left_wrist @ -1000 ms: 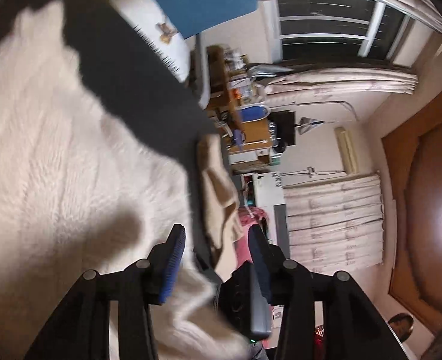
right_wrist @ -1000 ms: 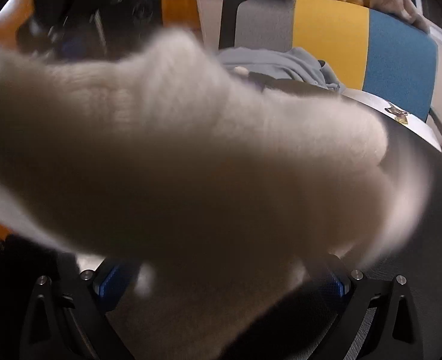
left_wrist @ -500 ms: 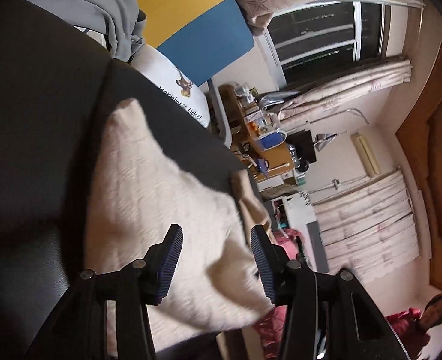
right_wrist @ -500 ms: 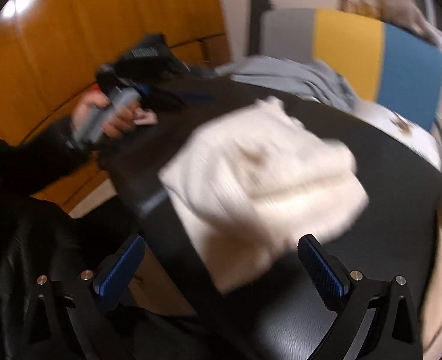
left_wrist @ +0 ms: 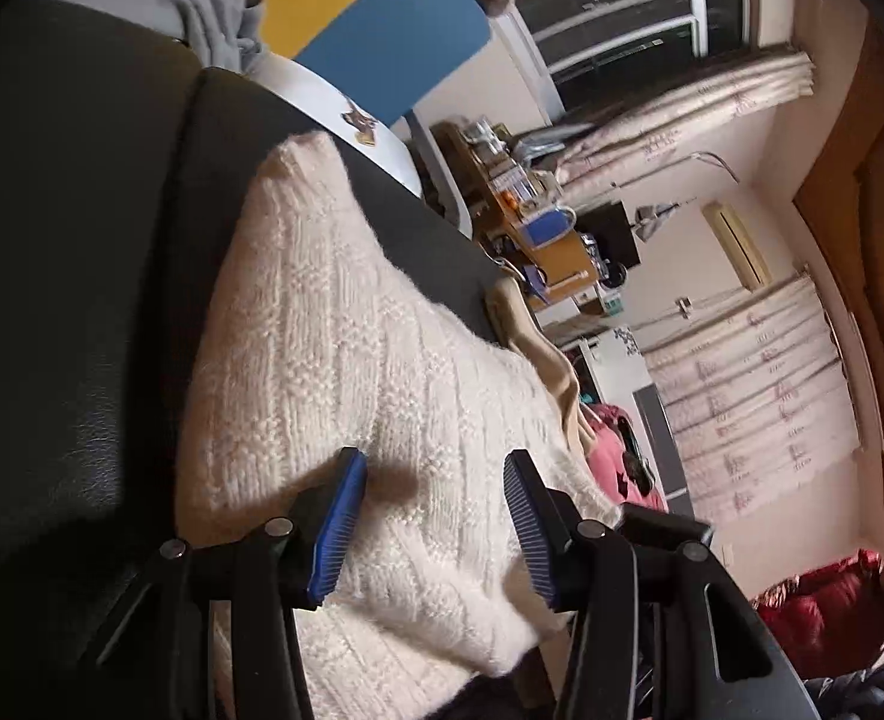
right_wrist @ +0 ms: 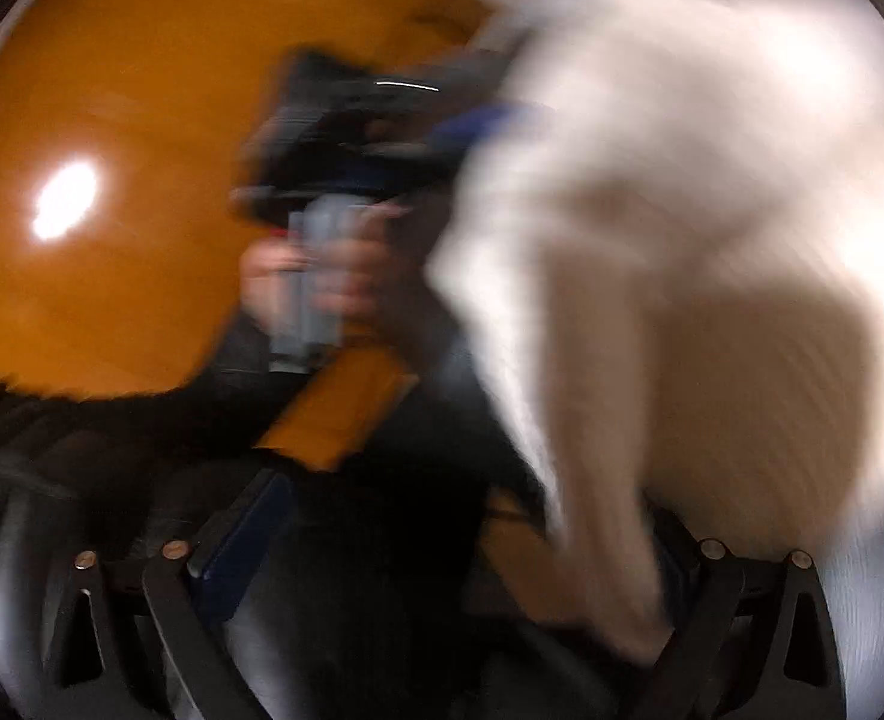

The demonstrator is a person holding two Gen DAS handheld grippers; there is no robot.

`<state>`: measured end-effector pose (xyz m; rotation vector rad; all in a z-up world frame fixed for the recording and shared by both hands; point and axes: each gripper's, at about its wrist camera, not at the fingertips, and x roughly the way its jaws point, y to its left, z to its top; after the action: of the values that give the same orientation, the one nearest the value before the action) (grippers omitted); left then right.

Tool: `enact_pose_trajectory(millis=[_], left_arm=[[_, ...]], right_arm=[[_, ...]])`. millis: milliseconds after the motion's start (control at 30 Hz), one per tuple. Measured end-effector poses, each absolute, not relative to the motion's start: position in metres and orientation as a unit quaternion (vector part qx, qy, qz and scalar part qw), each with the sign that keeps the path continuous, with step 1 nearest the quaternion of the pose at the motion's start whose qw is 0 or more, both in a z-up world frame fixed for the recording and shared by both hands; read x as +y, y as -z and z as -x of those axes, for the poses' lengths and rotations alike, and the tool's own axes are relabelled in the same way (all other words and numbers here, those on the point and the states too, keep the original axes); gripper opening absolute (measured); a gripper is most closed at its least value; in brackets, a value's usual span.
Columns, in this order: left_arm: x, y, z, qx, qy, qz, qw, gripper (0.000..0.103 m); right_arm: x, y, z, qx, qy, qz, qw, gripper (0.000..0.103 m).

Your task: Fold clothes

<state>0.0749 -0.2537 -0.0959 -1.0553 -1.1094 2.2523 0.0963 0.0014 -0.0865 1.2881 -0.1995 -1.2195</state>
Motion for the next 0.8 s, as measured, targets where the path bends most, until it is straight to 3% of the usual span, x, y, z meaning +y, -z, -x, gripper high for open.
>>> enact_pose_trajectory(millis=[67,167,333,500,567,633,700,800], left_arm=[[-0.255,0.09,-0.08,-0.399,-0.814,0.369,0.205,0.049],[-0.261,0.081,-0.092,-0.402,-0.822,0.348,0.203,0.05],[-0.264,0.071,-0.118,-0.366,-0.847,0.333,0.197,0.051],[-0.249,0.072,-0.141,-0.302,-0.863,0.342,0.215,0.051],[-0.238,0.075,-0.144,-0.269,-0.867,0.352,0.229,0.051],[-0.227,0.078,-0.147,-0.236,-0.869,0.361,0.242,0.052],[-0.208,0.079,-0.14,-0.191,-0.87,0.378,0.254,0.054],[-0.183,0.094,-0.128,-0.11,-0.856,0.435,0.256,0.054]], right_arm=[[0.027,0.077,-0.097,-0.121,0.572,-0.539,0.606,0.091],[0.056,0.045,-0.096,-0.159,0.632,-0.482,0.586,0.103],[0.071,0.005,-0.066,-0.197,0.738,-0.405,0.503,0.103],[0.025,0.029,-0.019,-0.198,0.764,-0.457,0.409,0.102],[0.016,0.047,-0.008,-0.198,0.761,-0.486,0.381,0.088],[0.019,0.068,-0.001,-0.214,0.749,-0.519,0.352,0.034],[0.018,0.077,-0.001,-0.221,0.748,-0.522,0.345,0.031],[0.023,0.061,-0.004,-0.23,0.76,-0.492,0.357,0.018]])
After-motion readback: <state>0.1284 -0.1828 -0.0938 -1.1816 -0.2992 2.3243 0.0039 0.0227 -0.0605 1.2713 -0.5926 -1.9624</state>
